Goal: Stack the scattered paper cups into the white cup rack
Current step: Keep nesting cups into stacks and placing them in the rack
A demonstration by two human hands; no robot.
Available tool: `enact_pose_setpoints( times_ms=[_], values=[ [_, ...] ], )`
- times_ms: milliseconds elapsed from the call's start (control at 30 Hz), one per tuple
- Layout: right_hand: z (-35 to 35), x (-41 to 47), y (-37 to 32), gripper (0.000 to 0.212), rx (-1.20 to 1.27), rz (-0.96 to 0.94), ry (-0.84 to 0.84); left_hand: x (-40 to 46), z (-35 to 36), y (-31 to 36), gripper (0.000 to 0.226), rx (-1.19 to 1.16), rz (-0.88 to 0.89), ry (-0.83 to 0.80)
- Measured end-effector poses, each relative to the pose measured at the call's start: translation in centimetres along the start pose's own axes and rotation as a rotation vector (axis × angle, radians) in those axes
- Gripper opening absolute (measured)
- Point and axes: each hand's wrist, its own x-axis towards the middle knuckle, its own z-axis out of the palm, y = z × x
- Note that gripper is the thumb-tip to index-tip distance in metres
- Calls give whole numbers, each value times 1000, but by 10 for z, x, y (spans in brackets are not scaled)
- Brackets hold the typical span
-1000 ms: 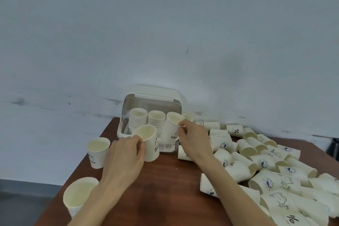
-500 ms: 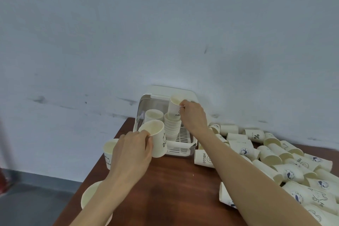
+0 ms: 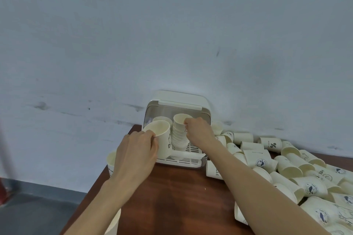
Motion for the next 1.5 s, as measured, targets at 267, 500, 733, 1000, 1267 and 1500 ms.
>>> enact_pose_setpoints(
  times_ms=[267,500,733,1000,1267,1500],
  values=[
    [5,-4,3,23,-60,1,-100,48,16,-9,26,107,25,57],
    [14,-6,-1,24,-87,-28,-119,79,28,1,14,254,143,127],
    [18,-8,0,23,-75,-40,-76,86,68,-10,22,291,216,114],
    [27,-9,3,30,-59,-53,-29,84,77,-13,32,398,180,-63],
    [32,-10,5,33,-28,-61,-8,81,84,-13,25,421,141,-167],
    [32,-15,3,39,-29,-66,-54,81,96,-18,19,360,124,-187]
  ],
)
